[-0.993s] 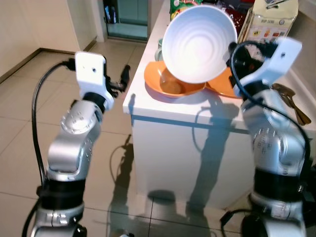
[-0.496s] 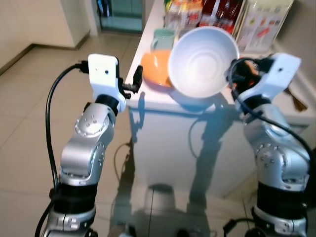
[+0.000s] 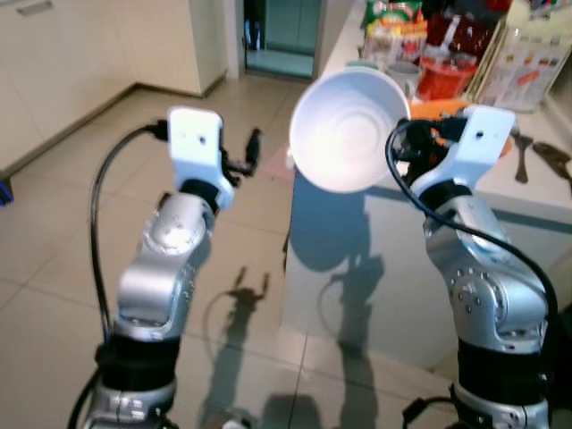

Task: Setting the table

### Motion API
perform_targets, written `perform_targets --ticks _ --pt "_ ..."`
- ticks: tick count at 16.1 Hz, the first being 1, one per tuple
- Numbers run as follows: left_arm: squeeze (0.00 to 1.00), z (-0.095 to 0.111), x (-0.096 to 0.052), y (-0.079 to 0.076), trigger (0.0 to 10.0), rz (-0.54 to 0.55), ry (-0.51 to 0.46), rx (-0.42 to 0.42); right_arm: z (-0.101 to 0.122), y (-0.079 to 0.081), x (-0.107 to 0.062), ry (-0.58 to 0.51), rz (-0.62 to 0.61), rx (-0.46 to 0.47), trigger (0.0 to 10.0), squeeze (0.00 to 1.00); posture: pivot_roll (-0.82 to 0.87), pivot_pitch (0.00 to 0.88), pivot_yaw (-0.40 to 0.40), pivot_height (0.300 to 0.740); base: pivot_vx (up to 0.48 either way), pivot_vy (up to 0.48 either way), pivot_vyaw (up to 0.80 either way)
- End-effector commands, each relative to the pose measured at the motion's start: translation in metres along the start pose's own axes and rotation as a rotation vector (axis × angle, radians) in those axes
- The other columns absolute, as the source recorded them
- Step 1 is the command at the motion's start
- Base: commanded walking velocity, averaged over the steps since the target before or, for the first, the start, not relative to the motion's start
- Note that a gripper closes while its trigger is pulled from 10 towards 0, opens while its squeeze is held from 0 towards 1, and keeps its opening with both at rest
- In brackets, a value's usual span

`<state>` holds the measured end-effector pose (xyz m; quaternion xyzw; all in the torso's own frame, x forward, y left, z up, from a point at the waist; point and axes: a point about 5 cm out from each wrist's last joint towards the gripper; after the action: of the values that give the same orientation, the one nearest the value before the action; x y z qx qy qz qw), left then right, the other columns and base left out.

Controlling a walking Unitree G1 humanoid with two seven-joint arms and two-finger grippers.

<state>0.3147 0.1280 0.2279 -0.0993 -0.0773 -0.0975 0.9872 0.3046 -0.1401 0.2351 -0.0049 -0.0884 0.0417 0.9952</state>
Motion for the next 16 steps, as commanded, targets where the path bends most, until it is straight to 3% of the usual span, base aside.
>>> perform_targets --ticks 1,4,7,14,16 --pt "0.00 0.004 0.004 -0.006 10.0 -0.012 -0.018 0.010 0.016 -0.008 -0.001 -0.074 -0.039 -0.002 10.0 0.00 -0.01 0.000 -0.030 0.740 0.000 0.000 0.00" --pt "0.00 0.004 0.003 -0.007 10.0 -0.006 -0.020 0.023 0.015 -0.012 -0.002 -0.069 -0.056 0.012 10.0 0.00 -0.01 0.000 -0.028 0.740 0.000 -0.165 0.00" --pt "0.00 -0.002 0.003 -0.005 10.0 0.008 -0.005 0.045 0.000 -0.018 -0.006 0.005 -0.085 -0.021 10.0 0.00 -0.01 0.000 -0.026 0.740 0.000 -0.334 0.00" --pt "0.00 -0.004 0.008 -0.001 10.0 0.048 -0.009 0.064 -0.006 -0.023 -0.002 0.029 -0.095 -0.039 10.0 0.00 -0.02 0.000 -0.029 0.740 0.000 -0.346 0.00" --pt "0.00 -0.007 0.010 -0.006 10.0 0.032 -0.009 0.081 -0.005 -0.030 -0.003 0.033 -0.115 -0.065 10.0 0.00 -0.03 0.000 -0.033 0.740 0.000 -0.352 0.00"
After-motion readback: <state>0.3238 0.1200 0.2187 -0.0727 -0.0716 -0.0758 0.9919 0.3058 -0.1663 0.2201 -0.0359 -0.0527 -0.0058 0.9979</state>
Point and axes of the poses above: a point about 5 cm out from each wrist's last joint towards the gripper, its own x axis pointing out of the wrist towards the gripper, its own z axis along the axis of the wrist's last joint, y = z × x, and after that the axes turned 14 degrees about -x, right-handed
